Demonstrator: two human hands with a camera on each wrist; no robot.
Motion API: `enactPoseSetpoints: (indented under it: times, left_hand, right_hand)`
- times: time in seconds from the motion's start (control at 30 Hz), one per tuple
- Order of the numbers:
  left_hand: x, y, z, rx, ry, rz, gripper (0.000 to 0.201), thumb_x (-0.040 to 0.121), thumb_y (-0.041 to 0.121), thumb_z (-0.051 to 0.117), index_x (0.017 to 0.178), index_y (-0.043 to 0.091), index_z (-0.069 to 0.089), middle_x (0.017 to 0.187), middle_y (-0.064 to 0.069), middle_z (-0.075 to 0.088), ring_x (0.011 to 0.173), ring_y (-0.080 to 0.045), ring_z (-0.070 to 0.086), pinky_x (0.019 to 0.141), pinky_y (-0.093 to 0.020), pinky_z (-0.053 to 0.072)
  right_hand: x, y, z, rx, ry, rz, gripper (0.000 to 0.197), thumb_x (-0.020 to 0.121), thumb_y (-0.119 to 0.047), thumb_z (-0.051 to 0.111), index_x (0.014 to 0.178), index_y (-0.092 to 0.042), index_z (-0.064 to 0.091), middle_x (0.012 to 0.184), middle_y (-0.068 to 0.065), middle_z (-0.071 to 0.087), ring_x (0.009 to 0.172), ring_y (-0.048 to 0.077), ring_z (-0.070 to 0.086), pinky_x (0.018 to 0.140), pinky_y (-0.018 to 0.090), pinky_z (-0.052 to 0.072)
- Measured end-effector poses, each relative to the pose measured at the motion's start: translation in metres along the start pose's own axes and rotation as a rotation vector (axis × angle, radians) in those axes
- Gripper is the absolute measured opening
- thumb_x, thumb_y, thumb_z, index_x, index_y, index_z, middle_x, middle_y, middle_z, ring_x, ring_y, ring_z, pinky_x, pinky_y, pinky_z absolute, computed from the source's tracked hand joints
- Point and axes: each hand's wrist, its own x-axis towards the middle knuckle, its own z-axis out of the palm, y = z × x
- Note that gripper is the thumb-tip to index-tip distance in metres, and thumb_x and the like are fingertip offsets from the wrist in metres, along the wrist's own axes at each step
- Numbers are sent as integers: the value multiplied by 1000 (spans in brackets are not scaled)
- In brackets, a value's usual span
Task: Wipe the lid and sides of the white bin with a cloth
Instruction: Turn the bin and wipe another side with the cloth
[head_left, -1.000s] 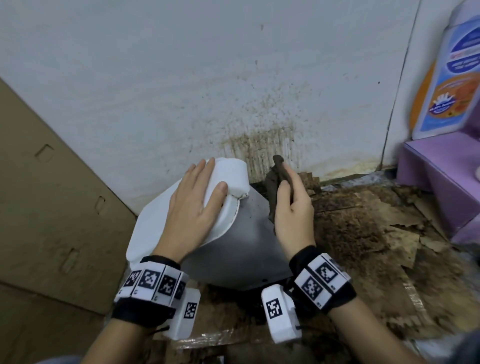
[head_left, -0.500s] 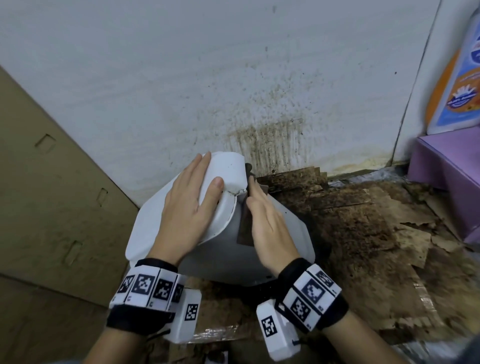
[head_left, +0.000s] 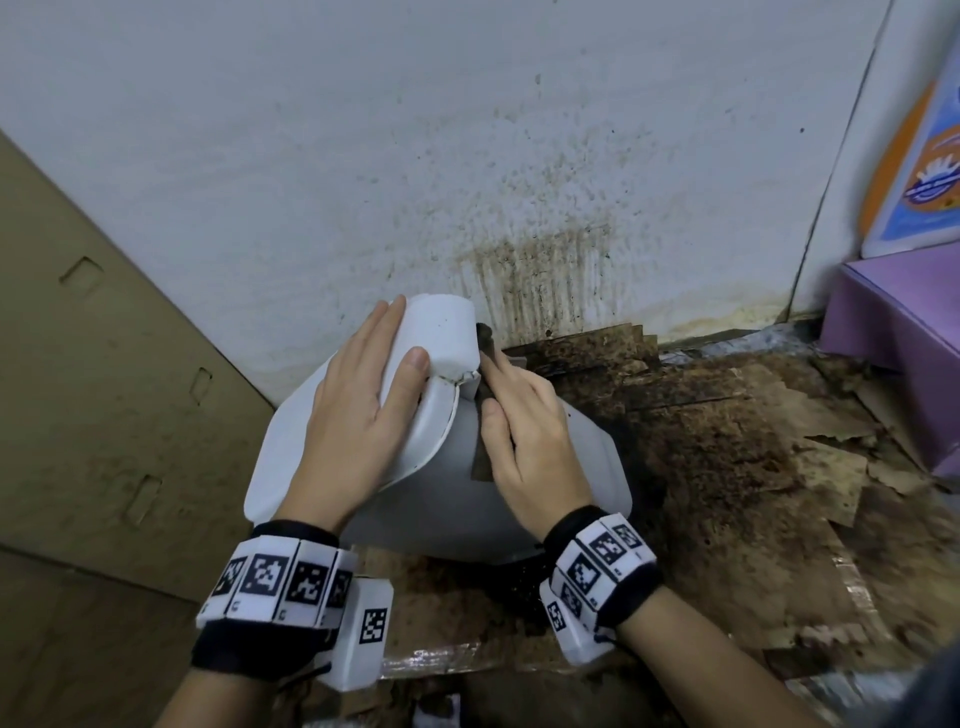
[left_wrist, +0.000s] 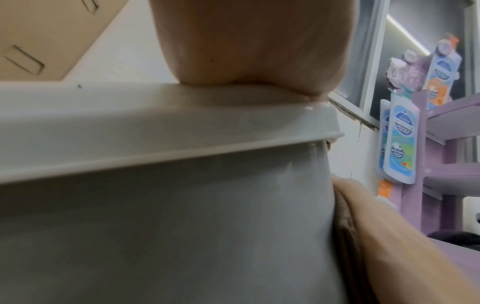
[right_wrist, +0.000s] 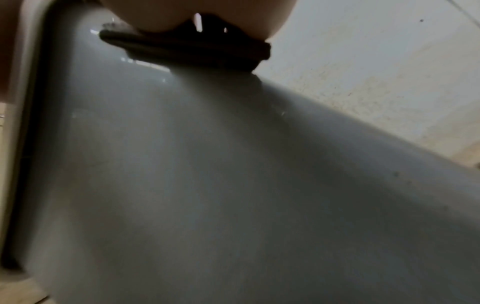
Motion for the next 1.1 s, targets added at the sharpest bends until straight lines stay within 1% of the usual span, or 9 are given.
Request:
enactPoseSetpoints:
  times: [0.1, 0.27, 0.43, 0.7, 0.8, 0.87, 0.93, 1.03, 1.1]
  left_hand:
    - [-1, 0, -1, 9, 3, -1, 72, 96, 72, 21, 159, 38, 26, 167, 15, 26, 152, -4, 22, 125, -36, 19]
    - [-1, -6, -6, 21, 9, -4, 72, 96, 69, 20, 160, 35, 25, 167, 15, 26, 152, -3, 22, 122, -25, 16]
    - [0, -6, -6, 43, 1, -2, 72, 97, 68, 20, 161, 34, 24, 167, 14, 25, 152, -4, 21, 123, -27, 17]
    - [-6, -14, -15, 6, 22, -26, 72, 97, 67, 22, 161, 35, 25, 167, 18, 25, 152, 0, 21, 125, -30, 18]
    - [-5, -14, -16, -1, 29, -31, 71, 97, 67, 22, 160, 35, 26, 166, 18, 25, 152, 0, 21, 123, -27, 18]
    - [-5, -14, -15, 10, 39, -22, 71, 97, 67, 22, 160, 35, 27, 166, 18, 26, 152, -1, 22, 121, -24, 18]
    - [-5, -14, -14, 18, 53, -27, 71, 97, 67, 21, 160, 36, 27, 165, 19, 27, 151, -2, 24, 117, -19, 17]
    - [-5, -15, -14, 17, 46, -30, 72, 96, 66, 20, 160, 34, 27, 165, 17, 27, 150, -3, 24, 115, -17, 16]
    - [-2, -17, -14, 22, 38, -1, 72, 98, 65, 20, 161, 31, 26, 166, 13, 27, 151, -6, 25, 117, -20, 17]
  right_hand:
    - [-2, -2, 10, -97, 43, 34, 49, 106, -29, 29, 152, -16, 41, 158, -1, 38, 143, 15, 32, 121, 31, 23]
    - [1, -4, 19, 40, -90, 71, 52, 109, -28, 27, 160, -21, 22, 169, -6, 12, 155, 4, 6, 126, 31, 10]
    - [1, 5, 21, 65, -63, 152, 55, 107, -37, 22, 160, -24, 25, 168, -11, 18, 153, -1, 12, 125, 33, 17]
    - [-37, 66, 8, 68, -74, 394, 55, 105, -41, 19, 159, -29, 27, 160, -27, 18, 150, -8, 15, 121, 14, 9]
    - [-43, 77, 6, 89, -8, 568, 50, 107, -36, 23, 156, -31, 33, 154, -27, 24, 145, -8, 18, 106, -5, 1]
    - [-43, 77, 8, 81, 22, 611, 52, 105, -37, 23, 154, -30, 36, 156, -22, 29, 140, -9, 19, 101, -8, 1]
    - [-43, 78, 12, 75, 48, 589, 56, 101, -41, 21, 154, -30, 36, 162, -14, 30, 145, -6, 21, 114, 3, 4]
    - [-37, 72, 20, 92, 59, 559, 61, 98, -45, 18, 155, -28, 33, 164, -9, 29, 151, 2, 22, 126, 35, 14]
    - [-30, 55, 25, 69, 43, 526, 65, 95, -49, 14, 156, -31, 30, 165, -11, 25, 151, 1, 18, 126, 37, 13]
